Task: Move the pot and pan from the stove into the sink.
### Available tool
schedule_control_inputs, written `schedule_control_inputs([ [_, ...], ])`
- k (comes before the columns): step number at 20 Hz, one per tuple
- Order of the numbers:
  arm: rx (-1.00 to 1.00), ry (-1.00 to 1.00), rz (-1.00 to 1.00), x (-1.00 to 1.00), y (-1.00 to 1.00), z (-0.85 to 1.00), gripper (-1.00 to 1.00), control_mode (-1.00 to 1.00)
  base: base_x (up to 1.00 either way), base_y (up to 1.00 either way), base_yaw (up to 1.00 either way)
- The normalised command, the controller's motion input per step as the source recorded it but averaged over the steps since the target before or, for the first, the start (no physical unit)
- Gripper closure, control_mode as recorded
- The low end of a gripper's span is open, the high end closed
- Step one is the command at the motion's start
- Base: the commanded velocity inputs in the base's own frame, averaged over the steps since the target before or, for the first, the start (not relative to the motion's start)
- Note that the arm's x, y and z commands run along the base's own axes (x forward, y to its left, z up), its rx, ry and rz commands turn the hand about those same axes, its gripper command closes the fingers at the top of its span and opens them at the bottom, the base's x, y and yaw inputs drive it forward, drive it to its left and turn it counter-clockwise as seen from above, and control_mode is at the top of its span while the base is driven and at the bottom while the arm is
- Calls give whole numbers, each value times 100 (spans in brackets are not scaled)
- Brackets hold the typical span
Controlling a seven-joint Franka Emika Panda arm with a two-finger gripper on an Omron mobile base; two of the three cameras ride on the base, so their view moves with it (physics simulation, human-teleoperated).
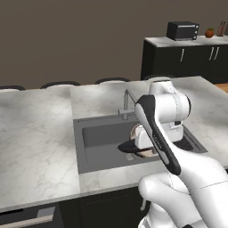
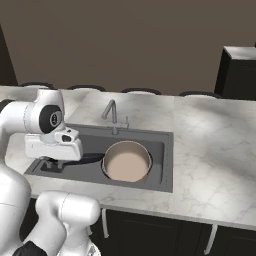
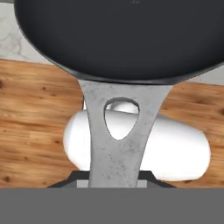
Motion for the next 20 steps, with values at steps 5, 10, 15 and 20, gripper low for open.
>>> schedule_control_inputs([
  [5,0,0,0,40,5,-36,100,-100,0,0,0],
  [10,0,0,0,56,13,-25,100,-100,0,0,0],
  [15,0,0,-2,57,20,-28,100,-100,0,0,0],
  [20,0,5,-1,52,22,-40,100,-100,0,0,0],
])
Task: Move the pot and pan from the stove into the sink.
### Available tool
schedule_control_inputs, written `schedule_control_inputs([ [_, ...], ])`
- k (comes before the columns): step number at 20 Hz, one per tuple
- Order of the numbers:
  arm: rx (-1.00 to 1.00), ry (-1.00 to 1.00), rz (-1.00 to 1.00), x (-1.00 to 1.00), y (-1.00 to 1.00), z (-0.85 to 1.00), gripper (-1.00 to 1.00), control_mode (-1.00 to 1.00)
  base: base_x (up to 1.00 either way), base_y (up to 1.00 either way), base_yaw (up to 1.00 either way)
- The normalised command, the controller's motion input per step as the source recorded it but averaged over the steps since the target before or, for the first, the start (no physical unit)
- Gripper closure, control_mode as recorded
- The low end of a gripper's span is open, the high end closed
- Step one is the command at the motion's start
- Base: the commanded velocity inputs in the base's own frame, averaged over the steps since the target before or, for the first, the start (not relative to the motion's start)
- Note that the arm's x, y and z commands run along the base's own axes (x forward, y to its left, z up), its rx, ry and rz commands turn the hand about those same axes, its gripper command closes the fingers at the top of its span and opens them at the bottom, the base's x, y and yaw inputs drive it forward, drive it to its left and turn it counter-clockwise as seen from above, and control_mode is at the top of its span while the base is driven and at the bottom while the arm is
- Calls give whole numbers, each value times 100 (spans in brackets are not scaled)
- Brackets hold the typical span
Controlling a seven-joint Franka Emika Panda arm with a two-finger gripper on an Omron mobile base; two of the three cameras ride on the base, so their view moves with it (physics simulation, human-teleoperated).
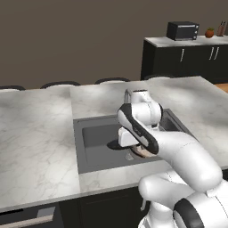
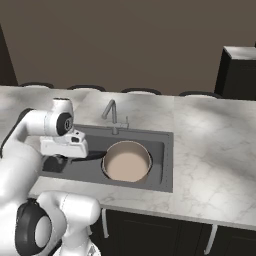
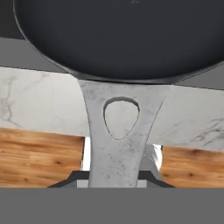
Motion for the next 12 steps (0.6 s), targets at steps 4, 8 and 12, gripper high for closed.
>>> schedule_control_inputs([
  [4,0,0,0,37,11,-40,100,-100,0,0,0],
  [8,0,0,0,3,0,-5,100,-100,0,0,0],
  [12,0,0,0,0,0,-19,100,-100,0,0,0],
])
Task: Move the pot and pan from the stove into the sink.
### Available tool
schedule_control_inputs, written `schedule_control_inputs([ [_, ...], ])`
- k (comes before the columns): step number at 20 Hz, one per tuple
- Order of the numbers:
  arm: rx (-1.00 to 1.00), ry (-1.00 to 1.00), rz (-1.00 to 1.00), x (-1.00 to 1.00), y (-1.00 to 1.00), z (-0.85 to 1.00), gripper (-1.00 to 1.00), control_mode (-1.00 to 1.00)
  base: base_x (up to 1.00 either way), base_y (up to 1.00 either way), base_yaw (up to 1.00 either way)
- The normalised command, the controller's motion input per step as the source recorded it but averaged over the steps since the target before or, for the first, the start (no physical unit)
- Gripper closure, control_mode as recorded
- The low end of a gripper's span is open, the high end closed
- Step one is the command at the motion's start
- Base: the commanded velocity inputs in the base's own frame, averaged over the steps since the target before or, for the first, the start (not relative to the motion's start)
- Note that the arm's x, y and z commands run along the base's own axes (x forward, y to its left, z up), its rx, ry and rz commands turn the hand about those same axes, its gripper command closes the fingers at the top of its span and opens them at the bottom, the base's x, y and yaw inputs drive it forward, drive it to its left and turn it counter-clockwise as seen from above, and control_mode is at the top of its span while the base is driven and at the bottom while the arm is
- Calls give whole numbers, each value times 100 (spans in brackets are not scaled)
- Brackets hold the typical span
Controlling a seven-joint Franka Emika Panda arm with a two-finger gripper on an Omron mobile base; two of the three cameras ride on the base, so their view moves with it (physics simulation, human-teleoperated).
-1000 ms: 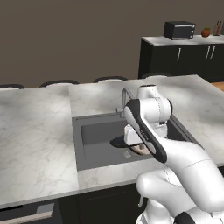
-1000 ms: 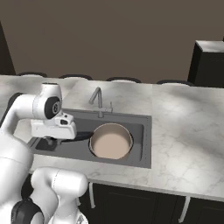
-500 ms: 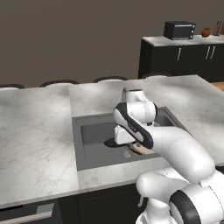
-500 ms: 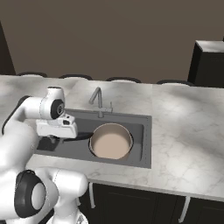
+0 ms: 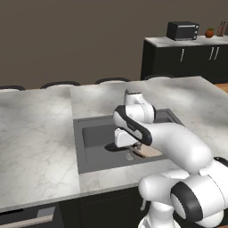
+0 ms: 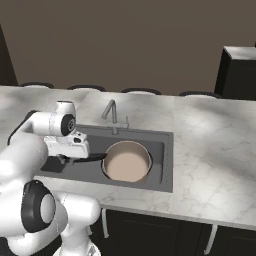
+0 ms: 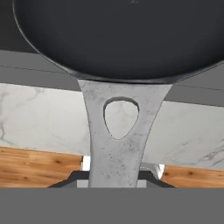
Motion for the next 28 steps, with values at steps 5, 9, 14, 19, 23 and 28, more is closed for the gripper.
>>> schedule_control_inputs([
  [5,-2,-6,0,14,0,-45,100,-100,0,0,0],
  [9,-1,-7,-2,44,0,-31,100,-100,0,0,0],
  [14,0,-4,-6,61,8,-25,100,-100,0,0,0],
  [19,-1,-4,-5,50,11,-29,100,-100,0,0,0],
  [23,0,0,-1,11,2,-6,100,-100,0,0,0],
  [28,0,0,0,2,0,0,-100,-100,0,0,0],
])
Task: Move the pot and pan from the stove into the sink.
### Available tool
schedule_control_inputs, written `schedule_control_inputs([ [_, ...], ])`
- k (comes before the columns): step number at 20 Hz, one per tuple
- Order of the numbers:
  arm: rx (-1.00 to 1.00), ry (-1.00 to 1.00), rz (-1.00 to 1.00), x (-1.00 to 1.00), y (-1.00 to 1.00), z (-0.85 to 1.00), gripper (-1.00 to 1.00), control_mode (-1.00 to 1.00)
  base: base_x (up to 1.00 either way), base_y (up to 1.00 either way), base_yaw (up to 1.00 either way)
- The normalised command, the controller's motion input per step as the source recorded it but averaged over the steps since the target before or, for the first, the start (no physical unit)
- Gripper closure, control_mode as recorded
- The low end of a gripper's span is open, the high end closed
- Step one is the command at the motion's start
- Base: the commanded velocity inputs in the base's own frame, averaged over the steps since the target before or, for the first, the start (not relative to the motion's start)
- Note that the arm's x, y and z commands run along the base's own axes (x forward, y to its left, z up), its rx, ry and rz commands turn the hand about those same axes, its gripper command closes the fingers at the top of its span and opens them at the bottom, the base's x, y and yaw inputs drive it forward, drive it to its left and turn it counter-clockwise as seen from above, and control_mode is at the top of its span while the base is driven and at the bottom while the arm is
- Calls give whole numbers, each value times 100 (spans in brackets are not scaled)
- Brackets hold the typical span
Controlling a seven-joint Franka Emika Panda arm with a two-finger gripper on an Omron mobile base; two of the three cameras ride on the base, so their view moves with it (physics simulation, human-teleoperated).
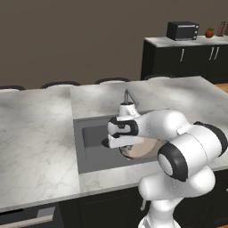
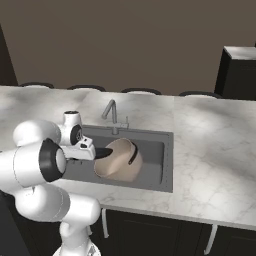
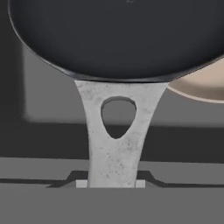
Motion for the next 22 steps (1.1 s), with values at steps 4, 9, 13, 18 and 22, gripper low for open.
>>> schedule_control_inputs([
  [4,0,-2,-2,8,6,7,-100,-100,0,0,0],
  [9,0,-7,-12,6,9,45,-100,-100,0,0,0],
  [13,0,-7,-14,-1,1,67,-100,-100,0,0,0],
  [18,0,1,-11,-2,13,62,-100,-100,0,0,0],
  [22,-5,7,-14,21,36,52,-100,-100,0,0,0],
])
